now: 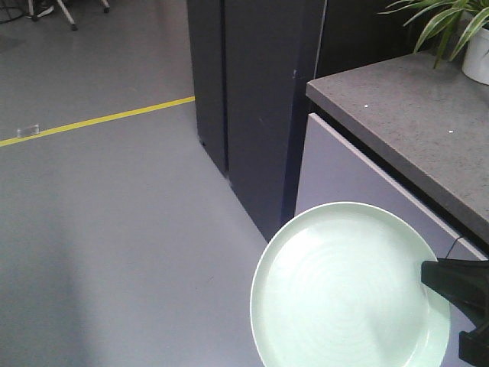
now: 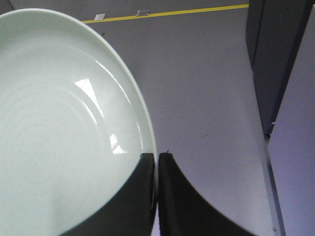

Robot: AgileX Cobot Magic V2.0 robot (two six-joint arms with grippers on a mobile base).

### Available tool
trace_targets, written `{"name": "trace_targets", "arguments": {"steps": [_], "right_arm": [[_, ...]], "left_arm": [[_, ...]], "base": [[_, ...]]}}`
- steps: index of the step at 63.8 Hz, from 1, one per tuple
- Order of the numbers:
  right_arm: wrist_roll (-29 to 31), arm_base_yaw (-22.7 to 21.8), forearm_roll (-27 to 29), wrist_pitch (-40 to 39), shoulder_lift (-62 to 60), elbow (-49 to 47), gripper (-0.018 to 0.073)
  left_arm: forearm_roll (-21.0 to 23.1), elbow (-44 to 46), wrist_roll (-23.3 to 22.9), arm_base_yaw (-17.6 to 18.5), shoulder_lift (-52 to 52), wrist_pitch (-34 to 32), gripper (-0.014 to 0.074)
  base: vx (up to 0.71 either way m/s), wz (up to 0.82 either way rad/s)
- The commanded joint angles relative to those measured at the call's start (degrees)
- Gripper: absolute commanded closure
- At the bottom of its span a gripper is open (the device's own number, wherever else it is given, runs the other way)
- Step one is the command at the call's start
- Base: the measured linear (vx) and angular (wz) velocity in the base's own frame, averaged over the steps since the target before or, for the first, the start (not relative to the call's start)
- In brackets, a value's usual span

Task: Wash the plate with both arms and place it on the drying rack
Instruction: 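Keep driving down the aisle toward the counter with the plant, then turn the base toward the steel sink, plate held in right gripper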

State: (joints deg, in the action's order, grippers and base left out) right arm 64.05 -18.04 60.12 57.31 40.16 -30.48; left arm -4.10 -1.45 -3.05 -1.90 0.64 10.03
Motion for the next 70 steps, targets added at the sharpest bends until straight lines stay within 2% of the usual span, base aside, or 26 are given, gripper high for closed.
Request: {"name": "trace_targets", "arguments": {"steps": [1, 70], "right_arm": [[0.5, -0.37, 3.55, -0.68, -0.07, -1.45, 0.0561], [0.5, -0.37, 3.55, -0.68, -0.07, -1.45, 0.0561]], "left_arm": [[0.1, 1.41, -0.51, 0.04, 0.82, -4.11, 0.0603], [0.1, 1.41, -0.51, 0.04, 0.82, -4.11, 0.0603]], "base": [[0.16, -0.37], [0.11, -0.39]]}}
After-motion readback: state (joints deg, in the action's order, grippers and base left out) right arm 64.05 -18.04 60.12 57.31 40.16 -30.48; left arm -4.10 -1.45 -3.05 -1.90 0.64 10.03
